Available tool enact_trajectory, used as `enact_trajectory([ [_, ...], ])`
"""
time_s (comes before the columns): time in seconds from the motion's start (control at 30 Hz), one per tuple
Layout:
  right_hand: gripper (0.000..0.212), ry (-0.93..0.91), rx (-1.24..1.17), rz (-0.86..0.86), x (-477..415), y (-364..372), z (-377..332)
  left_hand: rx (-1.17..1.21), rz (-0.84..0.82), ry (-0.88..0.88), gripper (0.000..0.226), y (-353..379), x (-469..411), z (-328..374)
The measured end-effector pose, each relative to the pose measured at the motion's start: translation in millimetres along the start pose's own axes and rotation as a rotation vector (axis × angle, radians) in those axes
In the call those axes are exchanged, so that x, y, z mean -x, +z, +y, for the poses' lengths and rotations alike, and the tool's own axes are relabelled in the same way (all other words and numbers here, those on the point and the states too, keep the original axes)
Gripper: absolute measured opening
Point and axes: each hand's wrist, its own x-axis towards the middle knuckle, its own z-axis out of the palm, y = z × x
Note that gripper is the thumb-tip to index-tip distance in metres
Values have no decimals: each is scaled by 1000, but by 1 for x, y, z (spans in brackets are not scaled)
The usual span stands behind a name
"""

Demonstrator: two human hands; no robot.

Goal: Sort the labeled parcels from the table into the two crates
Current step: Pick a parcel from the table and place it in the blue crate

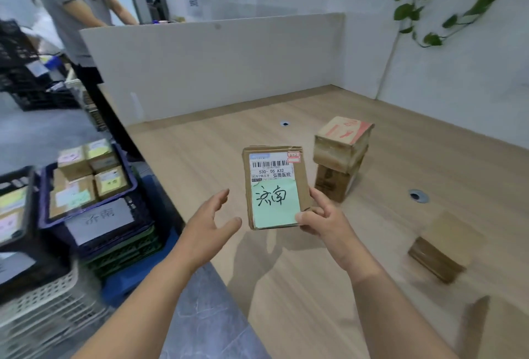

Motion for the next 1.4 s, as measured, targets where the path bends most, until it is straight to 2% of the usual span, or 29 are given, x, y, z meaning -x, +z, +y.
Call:
enact_trajectory([
  [0.2,71,8,69,-109,-45,60,-6,-211,145,5,75,-50,-3,-42],
  [0.5,76,50,132,-260,-123,197,-7,-266,242,-116,77,-155,-23,-127],
  [0.73,71,64,128,-348,-180,311,0,-294,248,-229,76,-244,-39,-204],
  [1.0,76,80,173,-437,-233,430,20,-350,273,-298,76,-331,-49,-283],
  [1.13,63,111,207,-482,-257,467,31,-365,271,-334,78,-355,-59,-312],
  [1.4,60,221,271,-497,-340,516,60,-370,253,-425,76,-381,-110,-364],
])
